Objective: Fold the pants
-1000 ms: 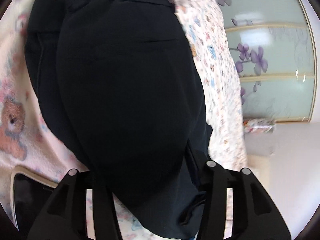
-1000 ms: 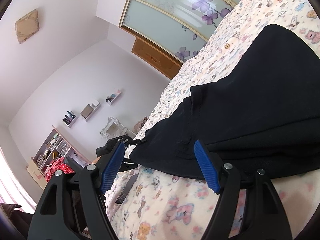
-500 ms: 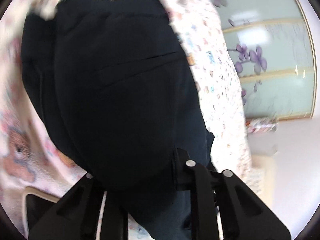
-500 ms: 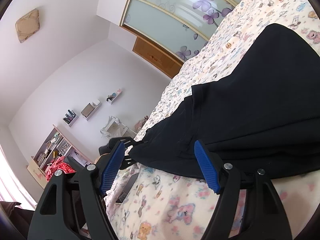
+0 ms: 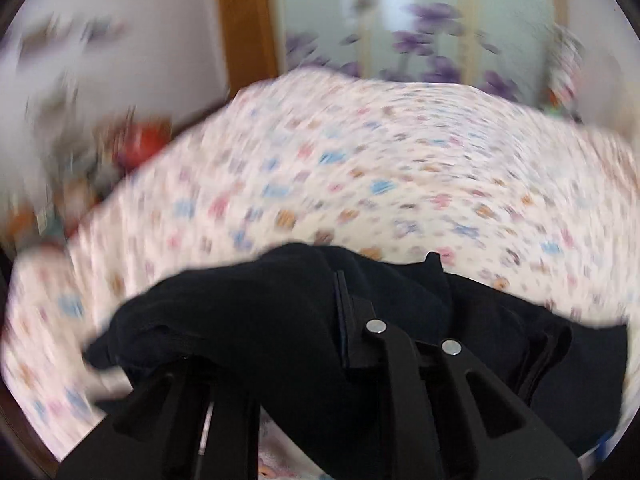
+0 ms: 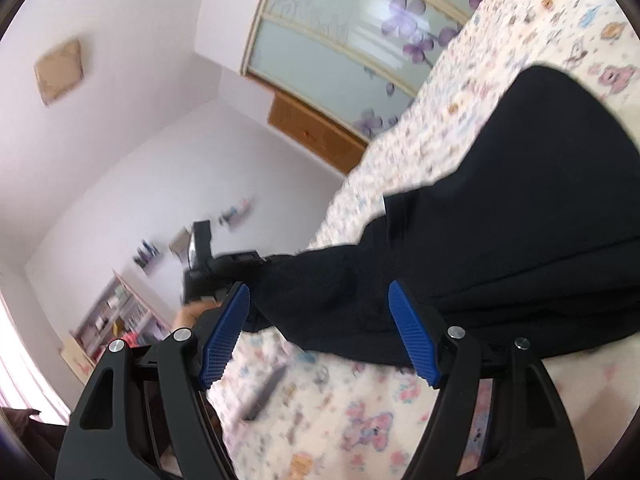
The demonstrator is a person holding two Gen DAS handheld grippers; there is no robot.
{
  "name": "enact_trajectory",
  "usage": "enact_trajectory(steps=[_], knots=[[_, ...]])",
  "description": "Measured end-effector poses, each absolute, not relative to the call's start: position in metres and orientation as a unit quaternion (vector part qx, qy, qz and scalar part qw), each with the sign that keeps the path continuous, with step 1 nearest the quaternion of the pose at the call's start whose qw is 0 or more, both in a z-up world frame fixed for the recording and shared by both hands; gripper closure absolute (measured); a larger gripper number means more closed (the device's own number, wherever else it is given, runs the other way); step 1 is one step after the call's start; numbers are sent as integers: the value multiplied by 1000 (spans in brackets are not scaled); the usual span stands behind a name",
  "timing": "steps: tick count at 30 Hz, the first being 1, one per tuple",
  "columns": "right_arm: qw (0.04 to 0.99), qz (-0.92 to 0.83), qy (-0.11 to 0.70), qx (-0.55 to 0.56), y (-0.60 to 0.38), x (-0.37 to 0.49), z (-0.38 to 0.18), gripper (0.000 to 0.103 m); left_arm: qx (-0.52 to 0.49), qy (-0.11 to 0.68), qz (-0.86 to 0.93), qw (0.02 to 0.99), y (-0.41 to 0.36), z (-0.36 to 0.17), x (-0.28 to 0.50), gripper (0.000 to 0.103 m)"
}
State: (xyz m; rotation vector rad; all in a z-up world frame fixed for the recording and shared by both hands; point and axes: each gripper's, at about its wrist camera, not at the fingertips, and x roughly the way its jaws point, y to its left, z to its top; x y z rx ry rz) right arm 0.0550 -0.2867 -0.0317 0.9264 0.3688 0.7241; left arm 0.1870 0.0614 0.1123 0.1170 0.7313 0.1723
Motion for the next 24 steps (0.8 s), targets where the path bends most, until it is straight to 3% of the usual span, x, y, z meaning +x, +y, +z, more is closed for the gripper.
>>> enact_trajectory(steps=[6,10,15,24], knots=[[823,279,121,479,-330,39,-23,26,295,249,-56,921,-91,111,132,90],[811,222,128,526,-361,36,-35,23,421,233,-166,861,-179,50,75,90],[791,172,144,569,-389,35,-52,23,465,245,-185,830,-197,-5,54,90],[769,167,172,592,-393,37,-63,23,500,209,-169,823,-189,-20,34,89]])
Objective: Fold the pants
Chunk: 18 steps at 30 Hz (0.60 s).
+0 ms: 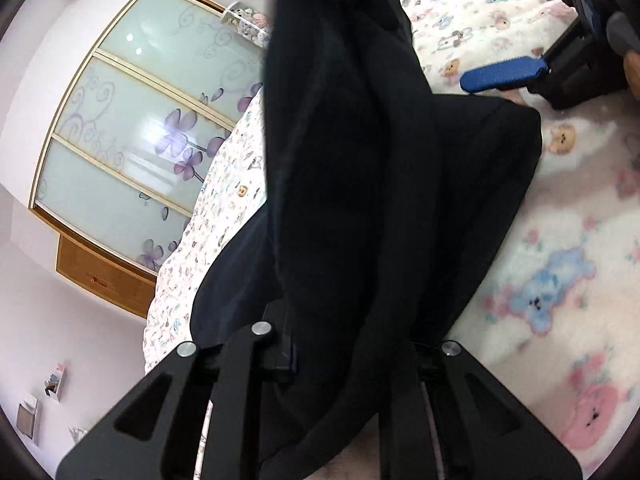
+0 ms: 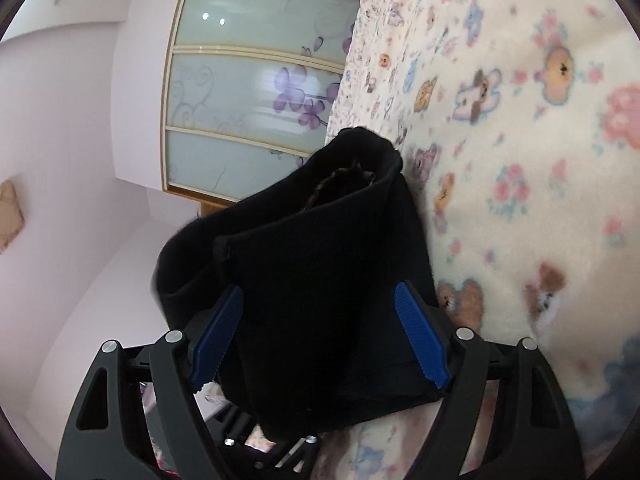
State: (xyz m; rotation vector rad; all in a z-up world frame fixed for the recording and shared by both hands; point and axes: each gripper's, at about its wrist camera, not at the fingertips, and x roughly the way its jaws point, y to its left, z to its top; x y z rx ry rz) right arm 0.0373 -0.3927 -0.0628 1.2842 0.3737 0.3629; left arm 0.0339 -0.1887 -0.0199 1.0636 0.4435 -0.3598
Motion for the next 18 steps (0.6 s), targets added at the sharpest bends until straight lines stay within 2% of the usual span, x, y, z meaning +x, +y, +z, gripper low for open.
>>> enact_trajectory(steps=[7,9,13,16,18], knots=[[763,195,223,574,-388,40,-55,20,517,169,-117,831,-154,-8,40,89],[780,177,225,556,-386,37,-48,20,513,179,-112,832,-152,-11,44,89],[811,118,209,533,-395,26,-33,20,522,191,-120,823,-154,-28,35,77],[820,114,186,529,-407,16,-25,20,504,198,-123,831,-151,-31,26,74],[821,129,173,528,-411,12,-21,20,482,206,-128,842,-147,-22,25,65]])
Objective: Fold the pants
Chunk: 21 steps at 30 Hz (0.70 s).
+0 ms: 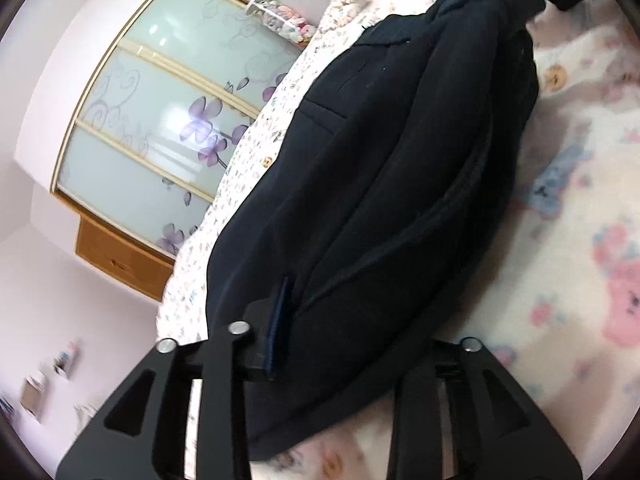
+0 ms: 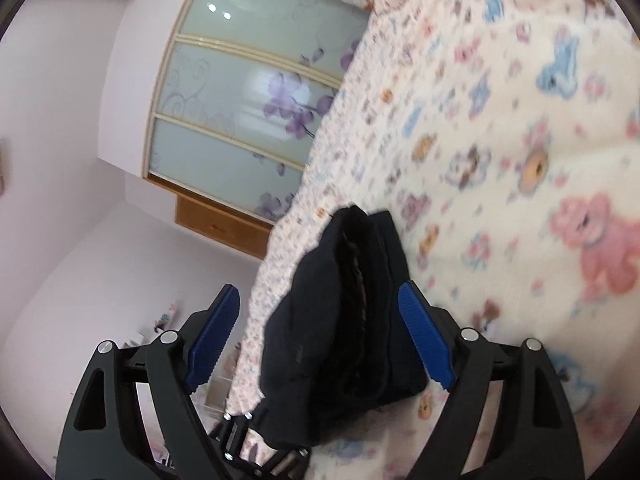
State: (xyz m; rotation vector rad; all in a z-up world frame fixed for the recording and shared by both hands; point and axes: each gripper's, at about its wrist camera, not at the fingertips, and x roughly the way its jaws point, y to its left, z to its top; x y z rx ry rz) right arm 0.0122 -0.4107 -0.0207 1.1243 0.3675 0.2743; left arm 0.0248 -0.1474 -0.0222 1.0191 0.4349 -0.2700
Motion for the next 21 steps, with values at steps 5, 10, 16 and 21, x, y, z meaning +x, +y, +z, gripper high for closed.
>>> enact_trajectory(steps=[5,10,16,21], knots=[[817,192,178,514,-403,17,-6,20,410,204,-160,875,-127,0,-5,25],[830,164,263,464,-384,34,-3,20,236,234,-171,927,-82,39,9,3],[826,122,348,426,-367,53,-15,19,137,179,-79,971,-55,63,38,2],[835,95,389,377,-360,60,-10,20,95,180,0,979,-37,51,44,2]])
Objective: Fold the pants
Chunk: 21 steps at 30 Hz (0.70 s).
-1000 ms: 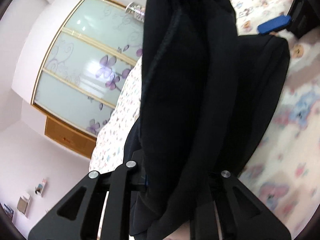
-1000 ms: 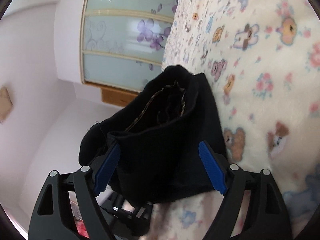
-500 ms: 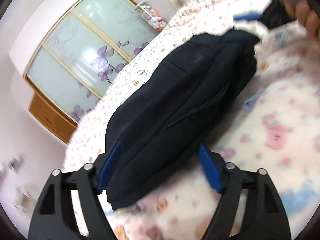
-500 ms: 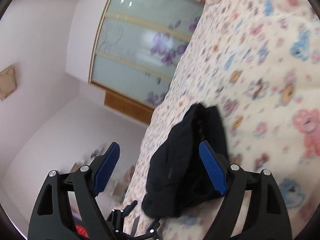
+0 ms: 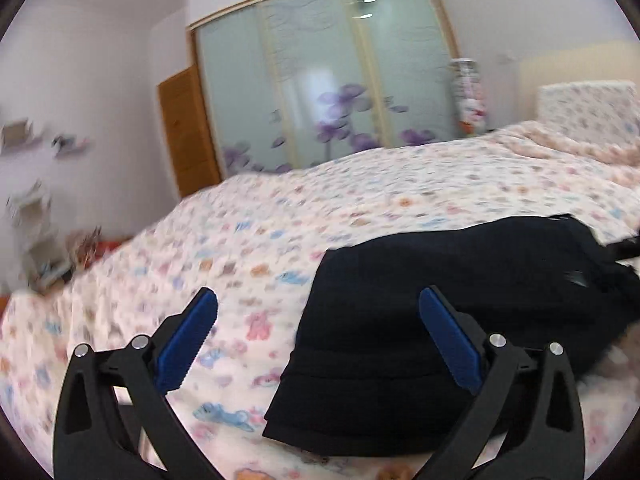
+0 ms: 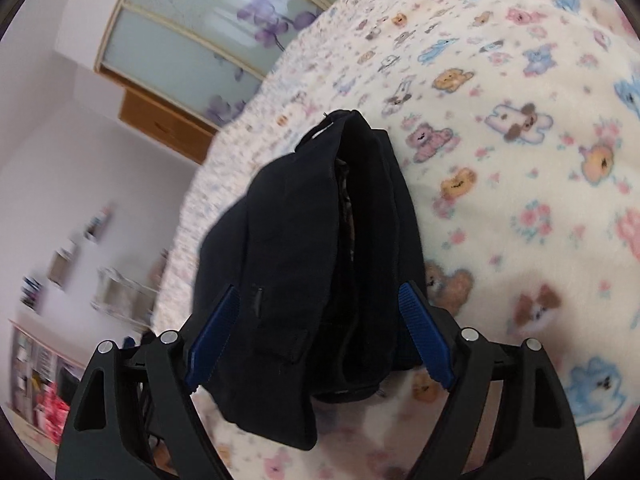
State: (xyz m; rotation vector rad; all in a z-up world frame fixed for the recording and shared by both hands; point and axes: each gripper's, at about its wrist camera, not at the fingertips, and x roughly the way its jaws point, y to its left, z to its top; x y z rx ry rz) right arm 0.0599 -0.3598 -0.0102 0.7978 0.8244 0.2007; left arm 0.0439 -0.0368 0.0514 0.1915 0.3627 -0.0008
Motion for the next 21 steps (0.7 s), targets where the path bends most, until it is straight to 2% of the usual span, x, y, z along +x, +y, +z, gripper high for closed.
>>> enact_trajectory(steps=[3,5,8,10,13,15,17,19,21], knots=[[835,76,407,363,-361,68,-11,20,65,210,10,975,-23,41,55,2],[836,78,422,342,-355,73,-13,25,51,222,9,974,-16,38,60,2],[862,66,432,257,-338,72,-6,36,29,229,-1,973,-5,32,62,2],[873,62,433,215,-329,74,-4,49,20,237,-2,971,-1,27,64,2],[884,55,431,174,-323,71,2,61,15,254,-4,967,2,21,68,2],[890,48,425,158,-320,71,9,65,14,259,-7,966,3,20,68,2],[901,42,411,134,-317,75,21,69,14,260,-8,966,3,19,68,2],[916,44,384,103,-312,77,36,80,15,260,-9,965,3,19,67,2],[934,50,345,81,-309,75,53,85,16,262,-10,965,3,18,67,2]])
